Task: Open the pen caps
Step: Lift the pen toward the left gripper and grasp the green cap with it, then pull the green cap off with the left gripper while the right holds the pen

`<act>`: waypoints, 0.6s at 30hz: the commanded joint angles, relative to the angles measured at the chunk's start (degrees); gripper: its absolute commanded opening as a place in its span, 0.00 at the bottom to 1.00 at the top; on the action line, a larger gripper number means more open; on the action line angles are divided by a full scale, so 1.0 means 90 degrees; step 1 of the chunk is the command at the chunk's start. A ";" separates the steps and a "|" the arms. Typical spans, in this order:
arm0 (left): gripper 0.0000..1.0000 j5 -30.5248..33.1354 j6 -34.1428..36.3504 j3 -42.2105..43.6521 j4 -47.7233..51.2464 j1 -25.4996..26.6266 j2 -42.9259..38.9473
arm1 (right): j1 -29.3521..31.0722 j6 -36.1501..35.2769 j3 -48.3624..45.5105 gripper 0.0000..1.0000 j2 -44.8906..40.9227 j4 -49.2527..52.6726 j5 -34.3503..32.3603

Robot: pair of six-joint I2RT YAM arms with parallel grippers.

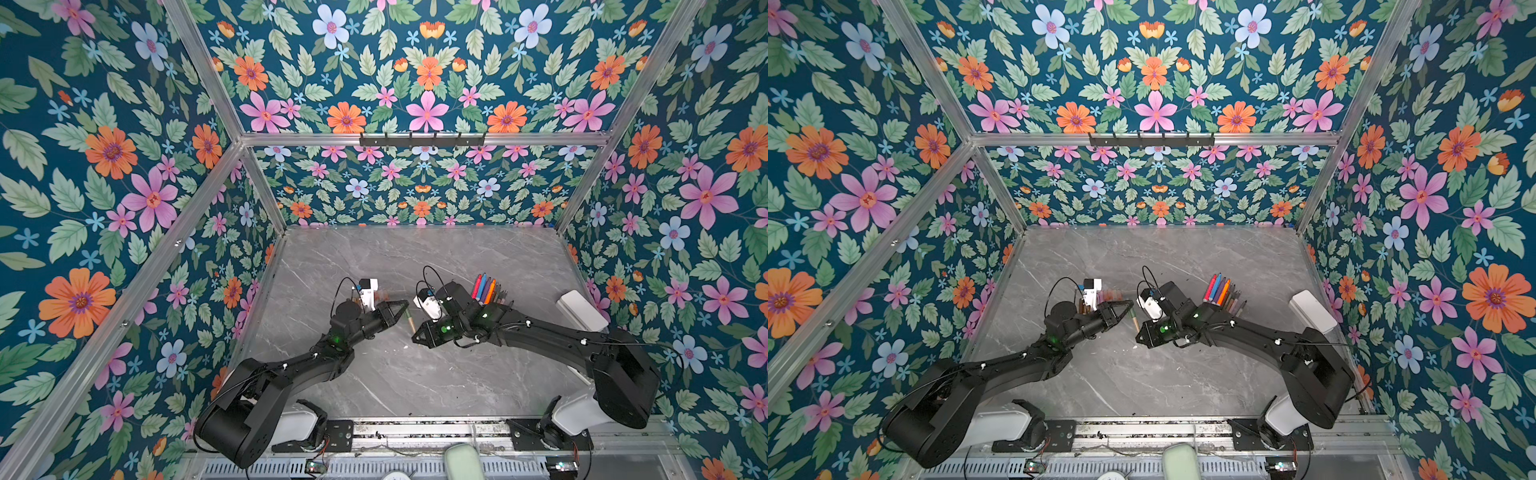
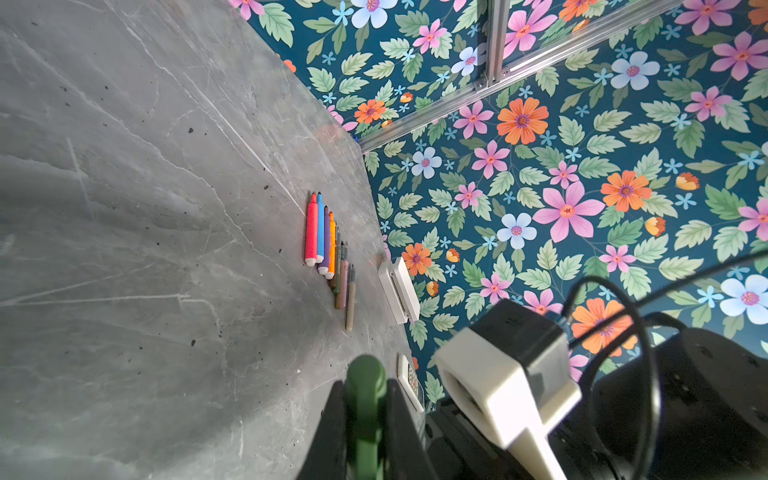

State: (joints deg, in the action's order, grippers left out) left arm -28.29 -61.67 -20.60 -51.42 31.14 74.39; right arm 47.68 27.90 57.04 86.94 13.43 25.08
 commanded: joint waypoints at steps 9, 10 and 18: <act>0.03 0.0033 0.0569 -0.0630 0.0596 -0.0162 0.0025 | 0.0071 0.0081 -0.0178 0.00 -0.0064 -0.0002 -0.0284; 0.04 0.0037 0.0700 -0.0803 0.0816 -0.0253 0.0040 | 0.0109 0.0084 -0.0236 0.00 -0.0078 -0.0004 -0.0313; 0.02 -0.0323 0.0768 -0.1648 0.0935 -0.1471 0.0419 | 0.0634 0.0377 -0.0715 0.00 -0.0041 -0.0455 -0.0467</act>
State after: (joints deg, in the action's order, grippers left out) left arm -37.39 -55.37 -33.56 -35.75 21.08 77.43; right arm 51.64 30.92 52.05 86.08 1.74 16.36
